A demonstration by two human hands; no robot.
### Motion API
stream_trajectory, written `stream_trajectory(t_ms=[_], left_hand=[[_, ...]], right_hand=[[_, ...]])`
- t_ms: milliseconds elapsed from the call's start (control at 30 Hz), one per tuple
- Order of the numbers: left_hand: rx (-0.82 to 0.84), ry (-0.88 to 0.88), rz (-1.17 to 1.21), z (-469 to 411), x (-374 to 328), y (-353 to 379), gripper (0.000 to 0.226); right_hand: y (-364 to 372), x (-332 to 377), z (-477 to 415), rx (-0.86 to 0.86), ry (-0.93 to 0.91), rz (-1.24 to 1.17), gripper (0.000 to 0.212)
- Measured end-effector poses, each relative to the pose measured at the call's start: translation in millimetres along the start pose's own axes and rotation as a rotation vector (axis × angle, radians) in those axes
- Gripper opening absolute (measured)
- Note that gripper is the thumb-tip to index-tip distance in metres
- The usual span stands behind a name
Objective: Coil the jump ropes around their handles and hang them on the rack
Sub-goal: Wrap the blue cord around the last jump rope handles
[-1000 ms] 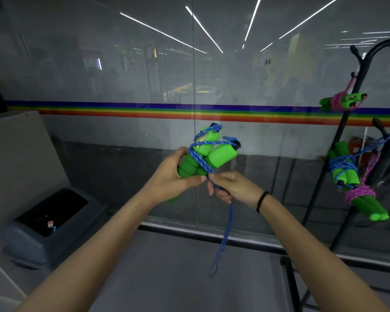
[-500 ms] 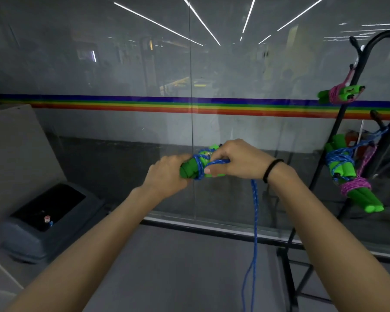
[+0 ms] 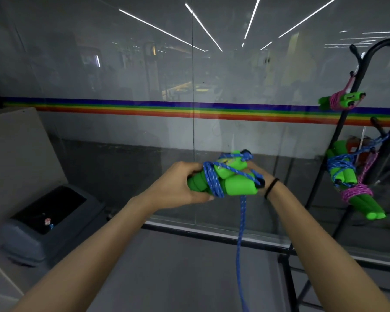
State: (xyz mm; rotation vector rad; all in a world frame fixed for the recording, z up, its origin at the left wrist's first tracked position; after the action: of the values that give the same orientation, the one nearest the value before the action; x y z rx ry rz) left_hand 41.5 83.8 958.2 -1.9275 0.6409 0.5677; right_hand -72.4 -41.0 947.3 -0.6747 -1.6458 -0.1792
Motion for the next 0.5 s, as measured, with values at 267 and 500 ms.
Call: stream_trajectory(t_ms=[267, 500], left_hand=[[-0.249, -0.214, -0.04, -10.6, 13.4, -3.1, 0.051], [-0.324, -0.247, -0.178, -15.3, 26.3, -7.6, 0.055]], right_hand=[[17.2, -24.4, 3.4, 0.011, 0.102, 0.205, 0.038], [17.0, -3.0, 5.5, 0.045, 0.02, 0.713, 0.033]])
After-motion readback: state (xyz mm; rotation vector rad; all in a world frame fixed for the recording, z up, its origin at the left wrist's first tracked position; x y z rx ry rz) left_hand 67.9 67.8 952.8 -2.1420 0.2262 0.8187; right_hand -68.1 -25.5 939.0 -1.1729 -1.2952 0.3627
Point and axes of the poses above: each hand's wrist, its own z-axis away from the middle knuckle, its own y-axis out of the palm, x = y × z, the point moved 4 cm from there along -z, towards the middle knuckle, and after that the axes turned 4 degrees about -x, right-handed, at the moved point
